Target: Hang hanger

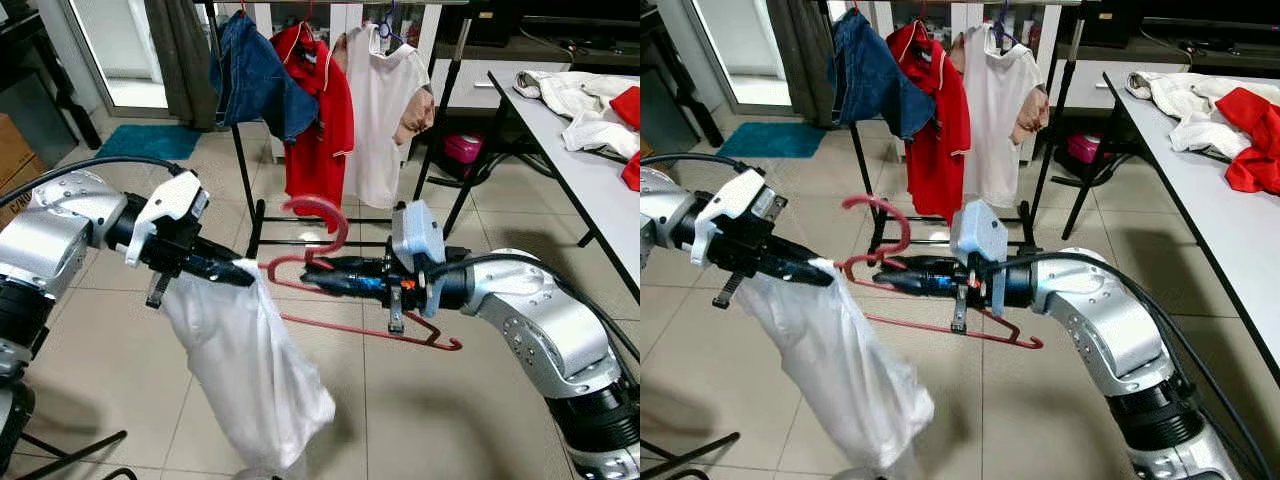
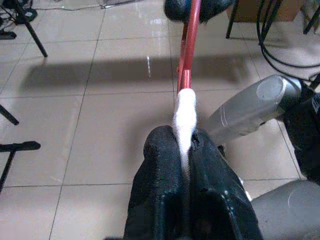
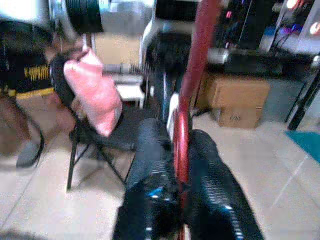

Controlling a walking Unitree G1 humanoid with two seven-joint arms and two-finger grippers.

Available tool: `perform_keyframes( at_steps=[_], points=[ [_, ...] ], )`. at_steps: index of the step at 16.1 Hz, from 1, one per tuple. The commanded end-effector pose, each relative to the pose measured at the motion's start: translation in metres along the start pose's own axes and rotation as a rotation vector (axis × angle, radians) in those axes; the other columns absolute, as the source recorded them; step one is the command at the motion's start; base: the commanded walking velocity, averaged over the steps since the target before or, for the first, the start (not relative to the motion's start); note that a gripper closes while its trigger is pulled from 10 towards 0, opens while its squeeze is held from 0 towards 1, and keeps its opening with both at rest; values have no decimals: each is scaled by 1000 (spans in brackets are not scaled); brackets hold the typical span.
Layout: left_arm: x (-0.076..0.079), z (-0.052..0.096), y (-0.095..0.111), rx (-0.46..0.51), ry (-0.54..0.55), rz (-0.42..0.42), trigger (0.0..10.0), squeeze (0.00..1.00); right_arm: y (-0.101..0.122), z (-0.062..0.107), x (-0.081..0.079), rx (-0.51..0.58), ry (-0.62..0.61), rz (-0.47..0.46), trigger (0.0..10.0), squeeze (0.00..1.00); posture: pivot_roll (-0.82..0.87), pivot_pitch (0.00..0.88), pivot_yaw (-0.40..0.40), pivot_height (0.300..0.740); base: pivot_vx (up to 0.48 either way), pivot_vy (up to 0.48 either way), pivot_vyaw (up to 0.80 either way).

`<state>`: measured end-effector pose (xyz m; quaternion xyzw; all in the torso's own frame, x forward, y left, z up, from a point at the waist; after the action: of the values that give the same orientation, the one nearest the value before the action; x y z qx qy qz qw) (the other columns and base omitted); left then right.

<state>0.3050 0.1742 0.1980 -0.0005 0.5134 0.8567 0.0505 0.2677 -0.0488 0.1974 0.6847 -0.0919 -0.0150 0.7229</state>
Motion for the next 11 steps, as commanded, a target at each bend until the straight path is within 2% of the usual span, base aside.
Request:
perform_keyframes(
  at_steps=[1,4,6,7,9,10,11],
  points=[
    [-3,5,6,29,24,-14,0,0,7,-3,0,24,7,3,10000,1000,17,0,63,740,0,0,0],
    [-21,16,-4,-13,186,-17,0,0,11,7,31,78,-216,7,10000,1000,25,0,63,740,0,0,0],
    [-36,23,-9,-38,313,-16,0,0,19,20,41,153,-317,2,10000,1000,24,0,66,740,0,0,0],
    [-38,25,-9,-37,338,-16,0,0,22,24,43,179,-339,-7,10000,1000,23,0,66,740,0,0,0],
    [-48,28,-10,-33,421,-7,0,0,32,36,41,278,-363,-63,10000,1000,21,0,69,740,0,0,0],
    [-50,28,-10,-29,436,-8,0,0,33,38,37,288,-346,-80,10000,1000,20,0,69,740,0,0,0],
    [-55,29,-5,1,458,-6,0,0,21,37,16,219,-236,-122,10000,1000,18,0,71,740,0,0,0]
  ],
)
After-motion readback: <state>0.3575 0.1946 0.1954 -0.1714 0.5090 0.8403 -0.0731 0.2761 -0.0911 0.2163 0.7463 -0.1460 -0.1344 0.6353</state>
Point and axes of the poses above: a point about 5 cm out from each wrist's last joint towards the gripper, its own z axis pointing back from the gripper into the wrist, its own y axis along the axis of the wrist's last joint, x = y × z, the point moved 4 cm from there along -z, pointing out of the wrist towards the gripper, and after that the axes turned 1 degree about z, right-handed, at the moved point
